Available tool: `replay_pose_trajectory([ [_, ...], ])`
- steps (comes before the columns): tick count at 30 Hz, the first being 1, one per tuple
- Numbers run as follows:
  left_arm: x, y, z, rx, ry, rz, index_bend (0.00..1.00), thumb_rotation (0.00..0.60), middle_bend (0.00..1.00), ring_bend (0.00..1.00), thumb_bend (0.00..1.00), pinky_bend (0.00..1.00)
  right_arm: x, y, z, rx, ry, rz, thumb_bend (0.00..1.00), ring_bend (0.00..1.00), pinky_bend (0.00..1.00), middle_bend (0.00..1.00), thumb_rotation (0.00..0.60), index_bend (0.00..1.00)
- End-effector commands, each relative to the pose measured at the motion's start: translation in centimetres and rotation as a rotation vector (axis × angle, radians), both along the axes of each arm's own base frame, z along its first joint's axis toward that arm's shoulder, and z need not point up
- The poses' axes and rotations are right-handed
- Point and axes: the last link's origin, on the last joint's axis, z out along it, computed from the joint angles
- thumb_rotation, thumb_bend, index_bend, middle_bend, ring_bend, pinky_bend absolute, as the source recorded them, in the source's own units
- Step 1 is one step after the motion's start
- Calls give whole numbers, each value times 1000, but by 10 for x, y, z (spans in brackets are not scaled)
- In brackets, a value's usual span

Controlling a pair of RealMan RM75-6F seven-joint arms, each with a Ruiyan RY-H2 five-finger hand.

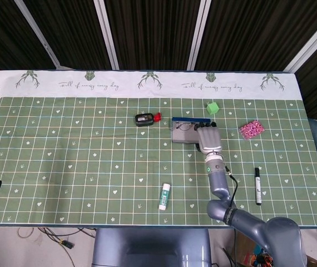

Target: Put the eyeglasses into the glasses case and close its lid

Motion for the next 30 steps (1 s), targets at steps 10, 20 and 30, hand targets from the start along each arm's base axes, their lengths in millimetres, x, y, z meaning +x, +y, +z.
replay_pose_trajectory([
  [10,0,0,0,-2,-2,3,174,600,0,0,274,0,10,1,4,-26,-60,31,419,325,228,303,600,486],
  [20,0,0,0,1,-2,4,174,600,0,0,274,0,9,1,1,8,-88,4,475,327,227,304,600,543],
  [30,-1,0,1,1,-2,4,176,600,0,0,274,0,9,2,-1,19,-95,0,482,333,227,314,600,607],
])
